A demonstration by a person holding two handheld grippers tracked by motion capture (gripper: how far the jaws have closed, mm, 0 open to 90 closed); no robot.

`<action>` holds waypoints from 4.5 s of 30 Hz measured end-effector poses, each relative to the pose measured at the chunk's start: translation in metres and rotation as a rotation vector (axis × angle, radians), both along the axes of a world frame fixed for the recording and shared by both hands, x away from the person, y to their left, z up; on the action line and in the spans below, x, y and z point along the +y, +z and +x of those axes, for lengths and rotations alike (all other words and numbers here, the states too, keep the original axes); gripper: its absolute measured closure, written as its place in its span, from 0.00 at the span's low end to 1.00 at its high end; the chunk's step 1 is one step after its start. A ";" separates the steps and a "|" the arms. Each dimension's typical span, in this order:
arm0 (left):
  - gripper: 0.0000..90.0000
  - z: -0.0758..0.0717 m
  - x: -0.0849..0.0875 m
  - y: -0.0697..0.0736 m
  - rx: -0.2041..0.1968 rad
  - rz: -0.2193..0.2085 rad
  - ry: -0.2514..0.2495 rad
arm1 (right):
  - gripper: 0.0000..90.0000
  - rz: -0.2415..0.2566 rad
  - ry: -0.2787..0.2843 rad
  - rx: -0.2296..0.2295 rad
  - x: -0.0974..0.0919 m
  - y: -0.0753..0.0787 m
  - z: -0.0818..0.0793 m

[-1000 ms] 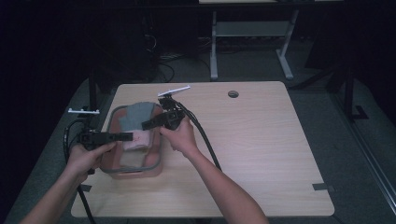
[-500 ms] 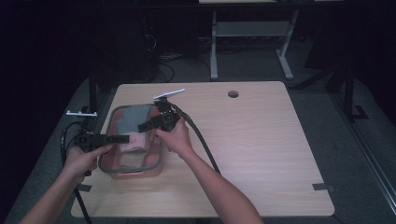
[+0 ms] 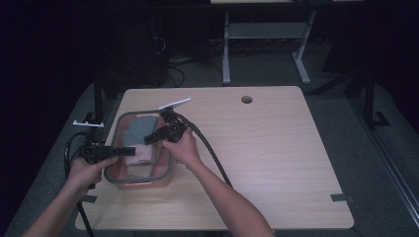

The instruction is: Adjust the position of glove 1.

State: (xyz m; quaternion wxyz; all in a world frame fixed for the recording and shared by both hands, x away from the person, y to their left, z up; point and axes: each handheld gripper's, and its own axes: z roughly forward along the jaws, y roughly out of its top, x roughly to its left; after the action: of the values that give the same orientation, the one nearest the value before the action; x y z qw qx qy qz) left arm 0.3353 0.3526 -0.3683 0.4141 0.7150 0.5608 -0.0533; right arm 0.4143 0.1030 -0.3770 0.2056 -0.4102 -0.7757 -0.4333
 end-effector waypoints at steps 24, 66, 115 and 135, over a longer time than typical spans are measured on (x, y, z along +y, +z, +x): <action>0.74 -0.002 -0.001 -0.022 0.030 0.100 -0.004 | 0.80 -0.096 0.014 0.015 0.012 -0.019 -0.001; 0.55 0.007 -0.011 0.005 -0.030 0.165 0.021 | 0.74 -0.029 -0.043 -0.022 -0.034 0.006 0.004; 0.39 0.014 -0.065 0.031 -0.107 0.034 -0.093 | 0.61 0.006 -0.167 -0.043 -0.120 0.021 -0.002; 0.33 0.022 -0.097 0.036 -0.121 0.022 -0.145 | 0.59 0.000 -0.215 -0.045 -0.156 0.017 -0.006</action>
State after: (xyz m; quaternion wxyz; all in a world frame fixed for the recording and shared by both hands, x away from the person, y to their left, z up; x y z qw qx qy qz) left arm 0.3575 0.2553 -0.3319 0.4343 0.7602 0.4820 -0.0340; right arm 0.4080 -0.0526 -0.3598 0.1404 -0.4811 -0.7317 -0.4619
